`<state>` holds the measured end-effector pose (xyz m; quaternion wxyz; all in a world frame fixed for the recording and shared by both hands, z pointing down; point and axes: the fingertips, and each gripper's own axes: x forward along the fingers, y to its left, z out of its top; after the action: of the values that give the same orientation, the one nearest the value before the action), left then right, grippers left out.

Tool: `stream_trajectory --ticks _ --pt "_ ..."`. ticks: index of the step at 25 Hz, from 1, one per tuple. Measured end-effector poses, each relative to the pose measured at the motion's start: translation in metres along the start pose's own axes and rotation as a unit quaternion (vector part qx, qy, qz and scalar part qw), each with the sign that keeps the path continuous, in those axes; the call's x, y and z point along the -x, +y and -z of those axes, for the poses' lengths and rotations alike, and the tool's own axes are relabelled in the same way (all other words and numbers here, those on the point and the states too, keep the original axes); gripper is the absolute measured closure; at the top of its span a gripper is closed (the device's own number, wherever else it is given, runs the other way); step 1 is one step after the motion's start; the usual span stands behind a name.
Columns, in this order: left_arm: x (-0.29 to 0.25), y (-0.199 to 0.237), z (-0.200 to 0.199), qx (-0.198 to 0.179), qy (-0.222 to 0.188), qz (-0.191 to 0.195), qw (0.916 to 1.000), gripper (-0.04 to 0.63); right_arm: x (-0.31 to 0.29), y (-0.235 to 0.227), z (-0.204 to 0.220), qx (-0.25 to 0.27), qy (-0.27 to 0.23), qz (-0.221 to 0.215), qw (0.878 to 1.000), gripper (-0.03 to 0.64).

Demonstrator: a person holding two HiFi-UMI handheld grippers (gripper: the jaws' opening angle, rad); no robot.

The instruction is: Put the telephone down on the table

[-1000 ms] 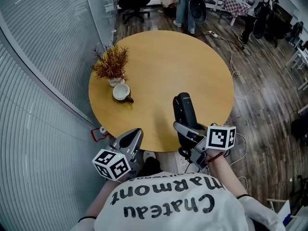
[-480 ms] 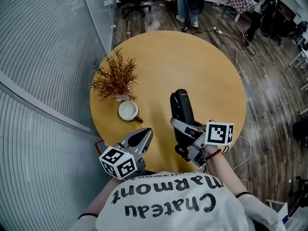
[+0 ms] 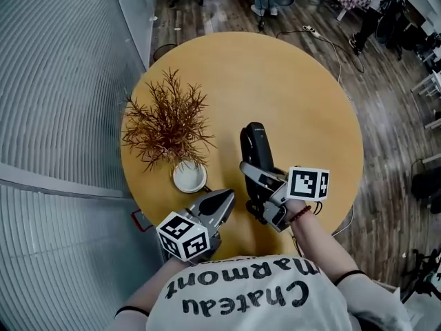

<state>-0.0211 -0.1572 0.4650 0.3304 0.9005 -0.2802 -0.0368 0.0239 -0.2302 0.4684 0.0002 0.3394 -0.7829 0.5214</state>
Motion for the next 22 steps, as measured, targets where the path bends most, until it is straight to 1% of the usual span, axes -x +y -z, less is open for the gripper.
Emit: stream_trajectory --ticks 3,5,8,12,14,19,22 --pt "-0.015 -0.001 -0.011 0.013 0.011 0.012 0.9998 0.589 -0.017 -0.009 -0.026 -0.013 0.007 0.015 1.0 0.298" --pt "-0.021 0.001 -0.015 0.018 0.012 0.019 0.9996 0.589 -0.031 -0.014 -0.039 -0.005 0.015 0.023 1.0 0.298" --pt "-0.025 0.004 -0.01 0.032 0.015 0.027 0.999 0.589 -0.051 -0.025 -0.046 0.006 0.032 0.035 0.999 0.298" --pt "-0.026 0.004 -0.001 0.057 0.025 0.05 0.9968 0.589 -0.078 -0.038 -0.047 -0.009 0.049 0.043 0.998 0.298" --pt "-0.026 0.003 0.0 0.062 0.027 0.058 0.996 0.589 -0.089 -0.045 -0.048 -0.014 0.06 0.05 0.997 0.298" --pt "-0.025 0.011 0.002 0.078 0.022 0.056 0.9952 0.589 -0.108 -0.065 -0.064 0.0 0.079 0.081 0.994 0.298" --pt "-0.025 0.01 0.008 0.086 0.027 0.062 0.994 0.589 -0.119 -0.078 -0.081 0.02 0.083 0.109 0.99 0.298"
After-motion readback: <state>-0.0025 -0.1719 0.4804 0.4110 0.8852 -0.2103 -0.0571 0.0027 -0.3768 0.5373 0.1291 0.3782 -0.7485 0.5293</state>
